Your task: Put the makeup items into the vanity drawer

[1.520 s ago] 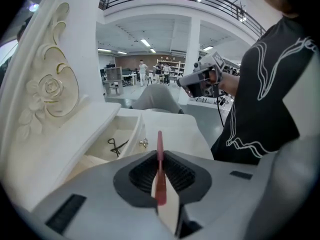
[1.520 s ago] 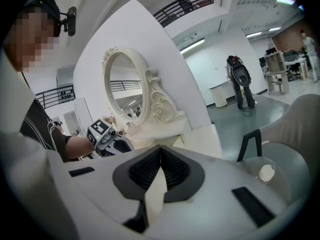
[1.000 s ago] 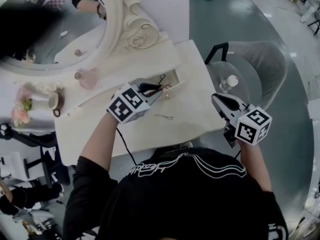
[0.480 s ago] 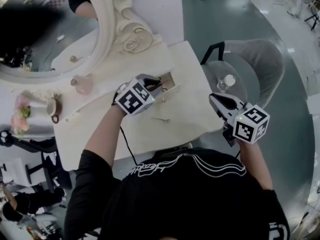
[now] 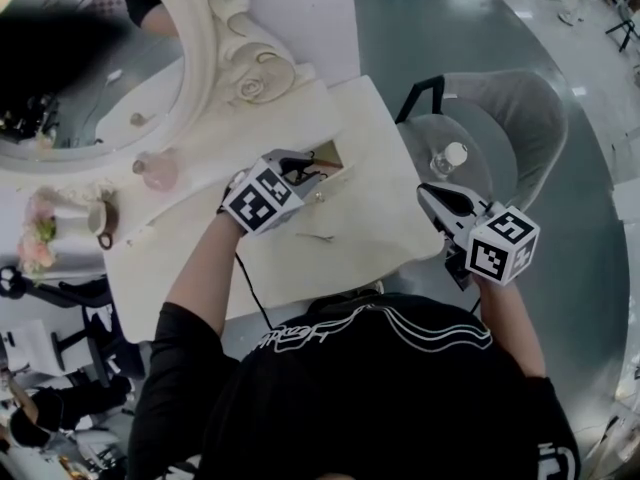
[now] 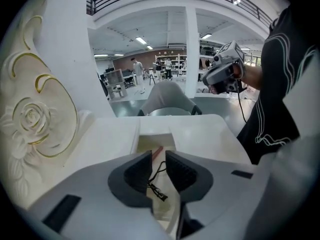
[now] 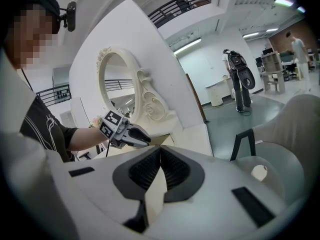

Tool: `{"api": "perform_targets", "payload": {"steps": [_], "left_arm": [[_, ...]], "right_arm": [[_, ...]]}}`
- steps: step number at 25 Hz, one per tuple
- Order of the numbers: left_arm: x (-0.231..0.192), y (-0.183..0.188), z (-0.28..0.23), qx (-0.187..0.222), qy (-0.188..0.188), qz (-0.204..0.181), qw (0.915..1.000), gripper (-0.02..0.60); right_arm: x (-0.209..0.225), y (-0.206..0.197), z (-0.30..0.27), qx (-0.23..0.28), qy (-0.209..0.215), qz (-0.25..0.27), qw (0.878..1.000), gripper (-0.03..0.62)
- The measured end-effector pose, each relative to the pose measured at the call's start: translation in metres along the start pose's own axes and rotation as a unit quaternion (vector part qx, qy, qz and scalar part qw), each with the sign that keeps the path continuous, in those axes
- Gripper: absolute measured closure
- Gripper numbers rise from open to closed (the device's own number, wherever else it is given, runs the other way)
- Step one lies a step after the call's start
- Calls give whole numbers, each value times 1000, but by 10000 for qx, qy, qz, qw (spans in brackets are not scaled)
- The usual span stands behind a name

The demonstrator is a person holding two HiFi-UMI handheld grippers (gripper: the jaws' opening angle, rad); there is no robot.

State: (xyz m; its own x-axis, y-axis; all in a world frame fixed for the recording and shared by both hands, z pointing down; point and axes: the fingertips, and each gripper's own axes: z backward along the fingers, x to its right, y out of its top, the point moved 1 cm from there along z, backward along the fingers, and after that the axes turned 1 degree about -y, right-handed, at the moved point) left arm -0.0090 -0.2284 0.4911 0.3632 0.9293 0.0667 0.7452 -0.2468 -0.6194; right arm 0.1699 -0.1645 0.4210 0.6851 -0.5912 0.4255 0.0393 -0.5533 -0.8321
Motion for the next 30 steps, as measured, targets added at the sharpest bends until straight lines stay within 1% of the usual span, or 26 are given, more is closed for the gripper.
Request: {"api": "perform_targets", "payload": {"steps": [3, 6, 8, 11, 15, 18, 20, 30], "left_arm": [[2, 1, 6, 111, 8, 36, 9999, 471], [7, 4, 13, 270, 32, -9, 9996, 402], [10, 6, 19, 385, 49, -46, 9992, 376], [25, 10, 30, 558, -73, -125, 9983, 371], [58, 13, 40, 605, -383, -537, 9960, 371], [82, 7, 42, 534, -763, -614, 9938, 371], [94, 0, 40, 450, -923, -648, 9926, 371], [124, -45, 17, 20, -1266, -680, 9896, 371]], "right_arm": [[-1, -2, -1, -24, 9, 7, 10000, 568], [-1, -6, -1, -72, -5, -1, 10000, 568], [-3, -7, -2, -85, 20, -4, 10000, 568], [-7, -8, -4, -97, 77, 8, 9999, 568], [-11, -11, -4, -123, 108, 9, 9999, 568], [-14, -14, -5, -151, 127, 12, 9998, 568], [-16, -16, -5, -172, 142, 23, 9997, 568], [-21, -26, 0, -219, 91, 13, 9997, 568]]}}
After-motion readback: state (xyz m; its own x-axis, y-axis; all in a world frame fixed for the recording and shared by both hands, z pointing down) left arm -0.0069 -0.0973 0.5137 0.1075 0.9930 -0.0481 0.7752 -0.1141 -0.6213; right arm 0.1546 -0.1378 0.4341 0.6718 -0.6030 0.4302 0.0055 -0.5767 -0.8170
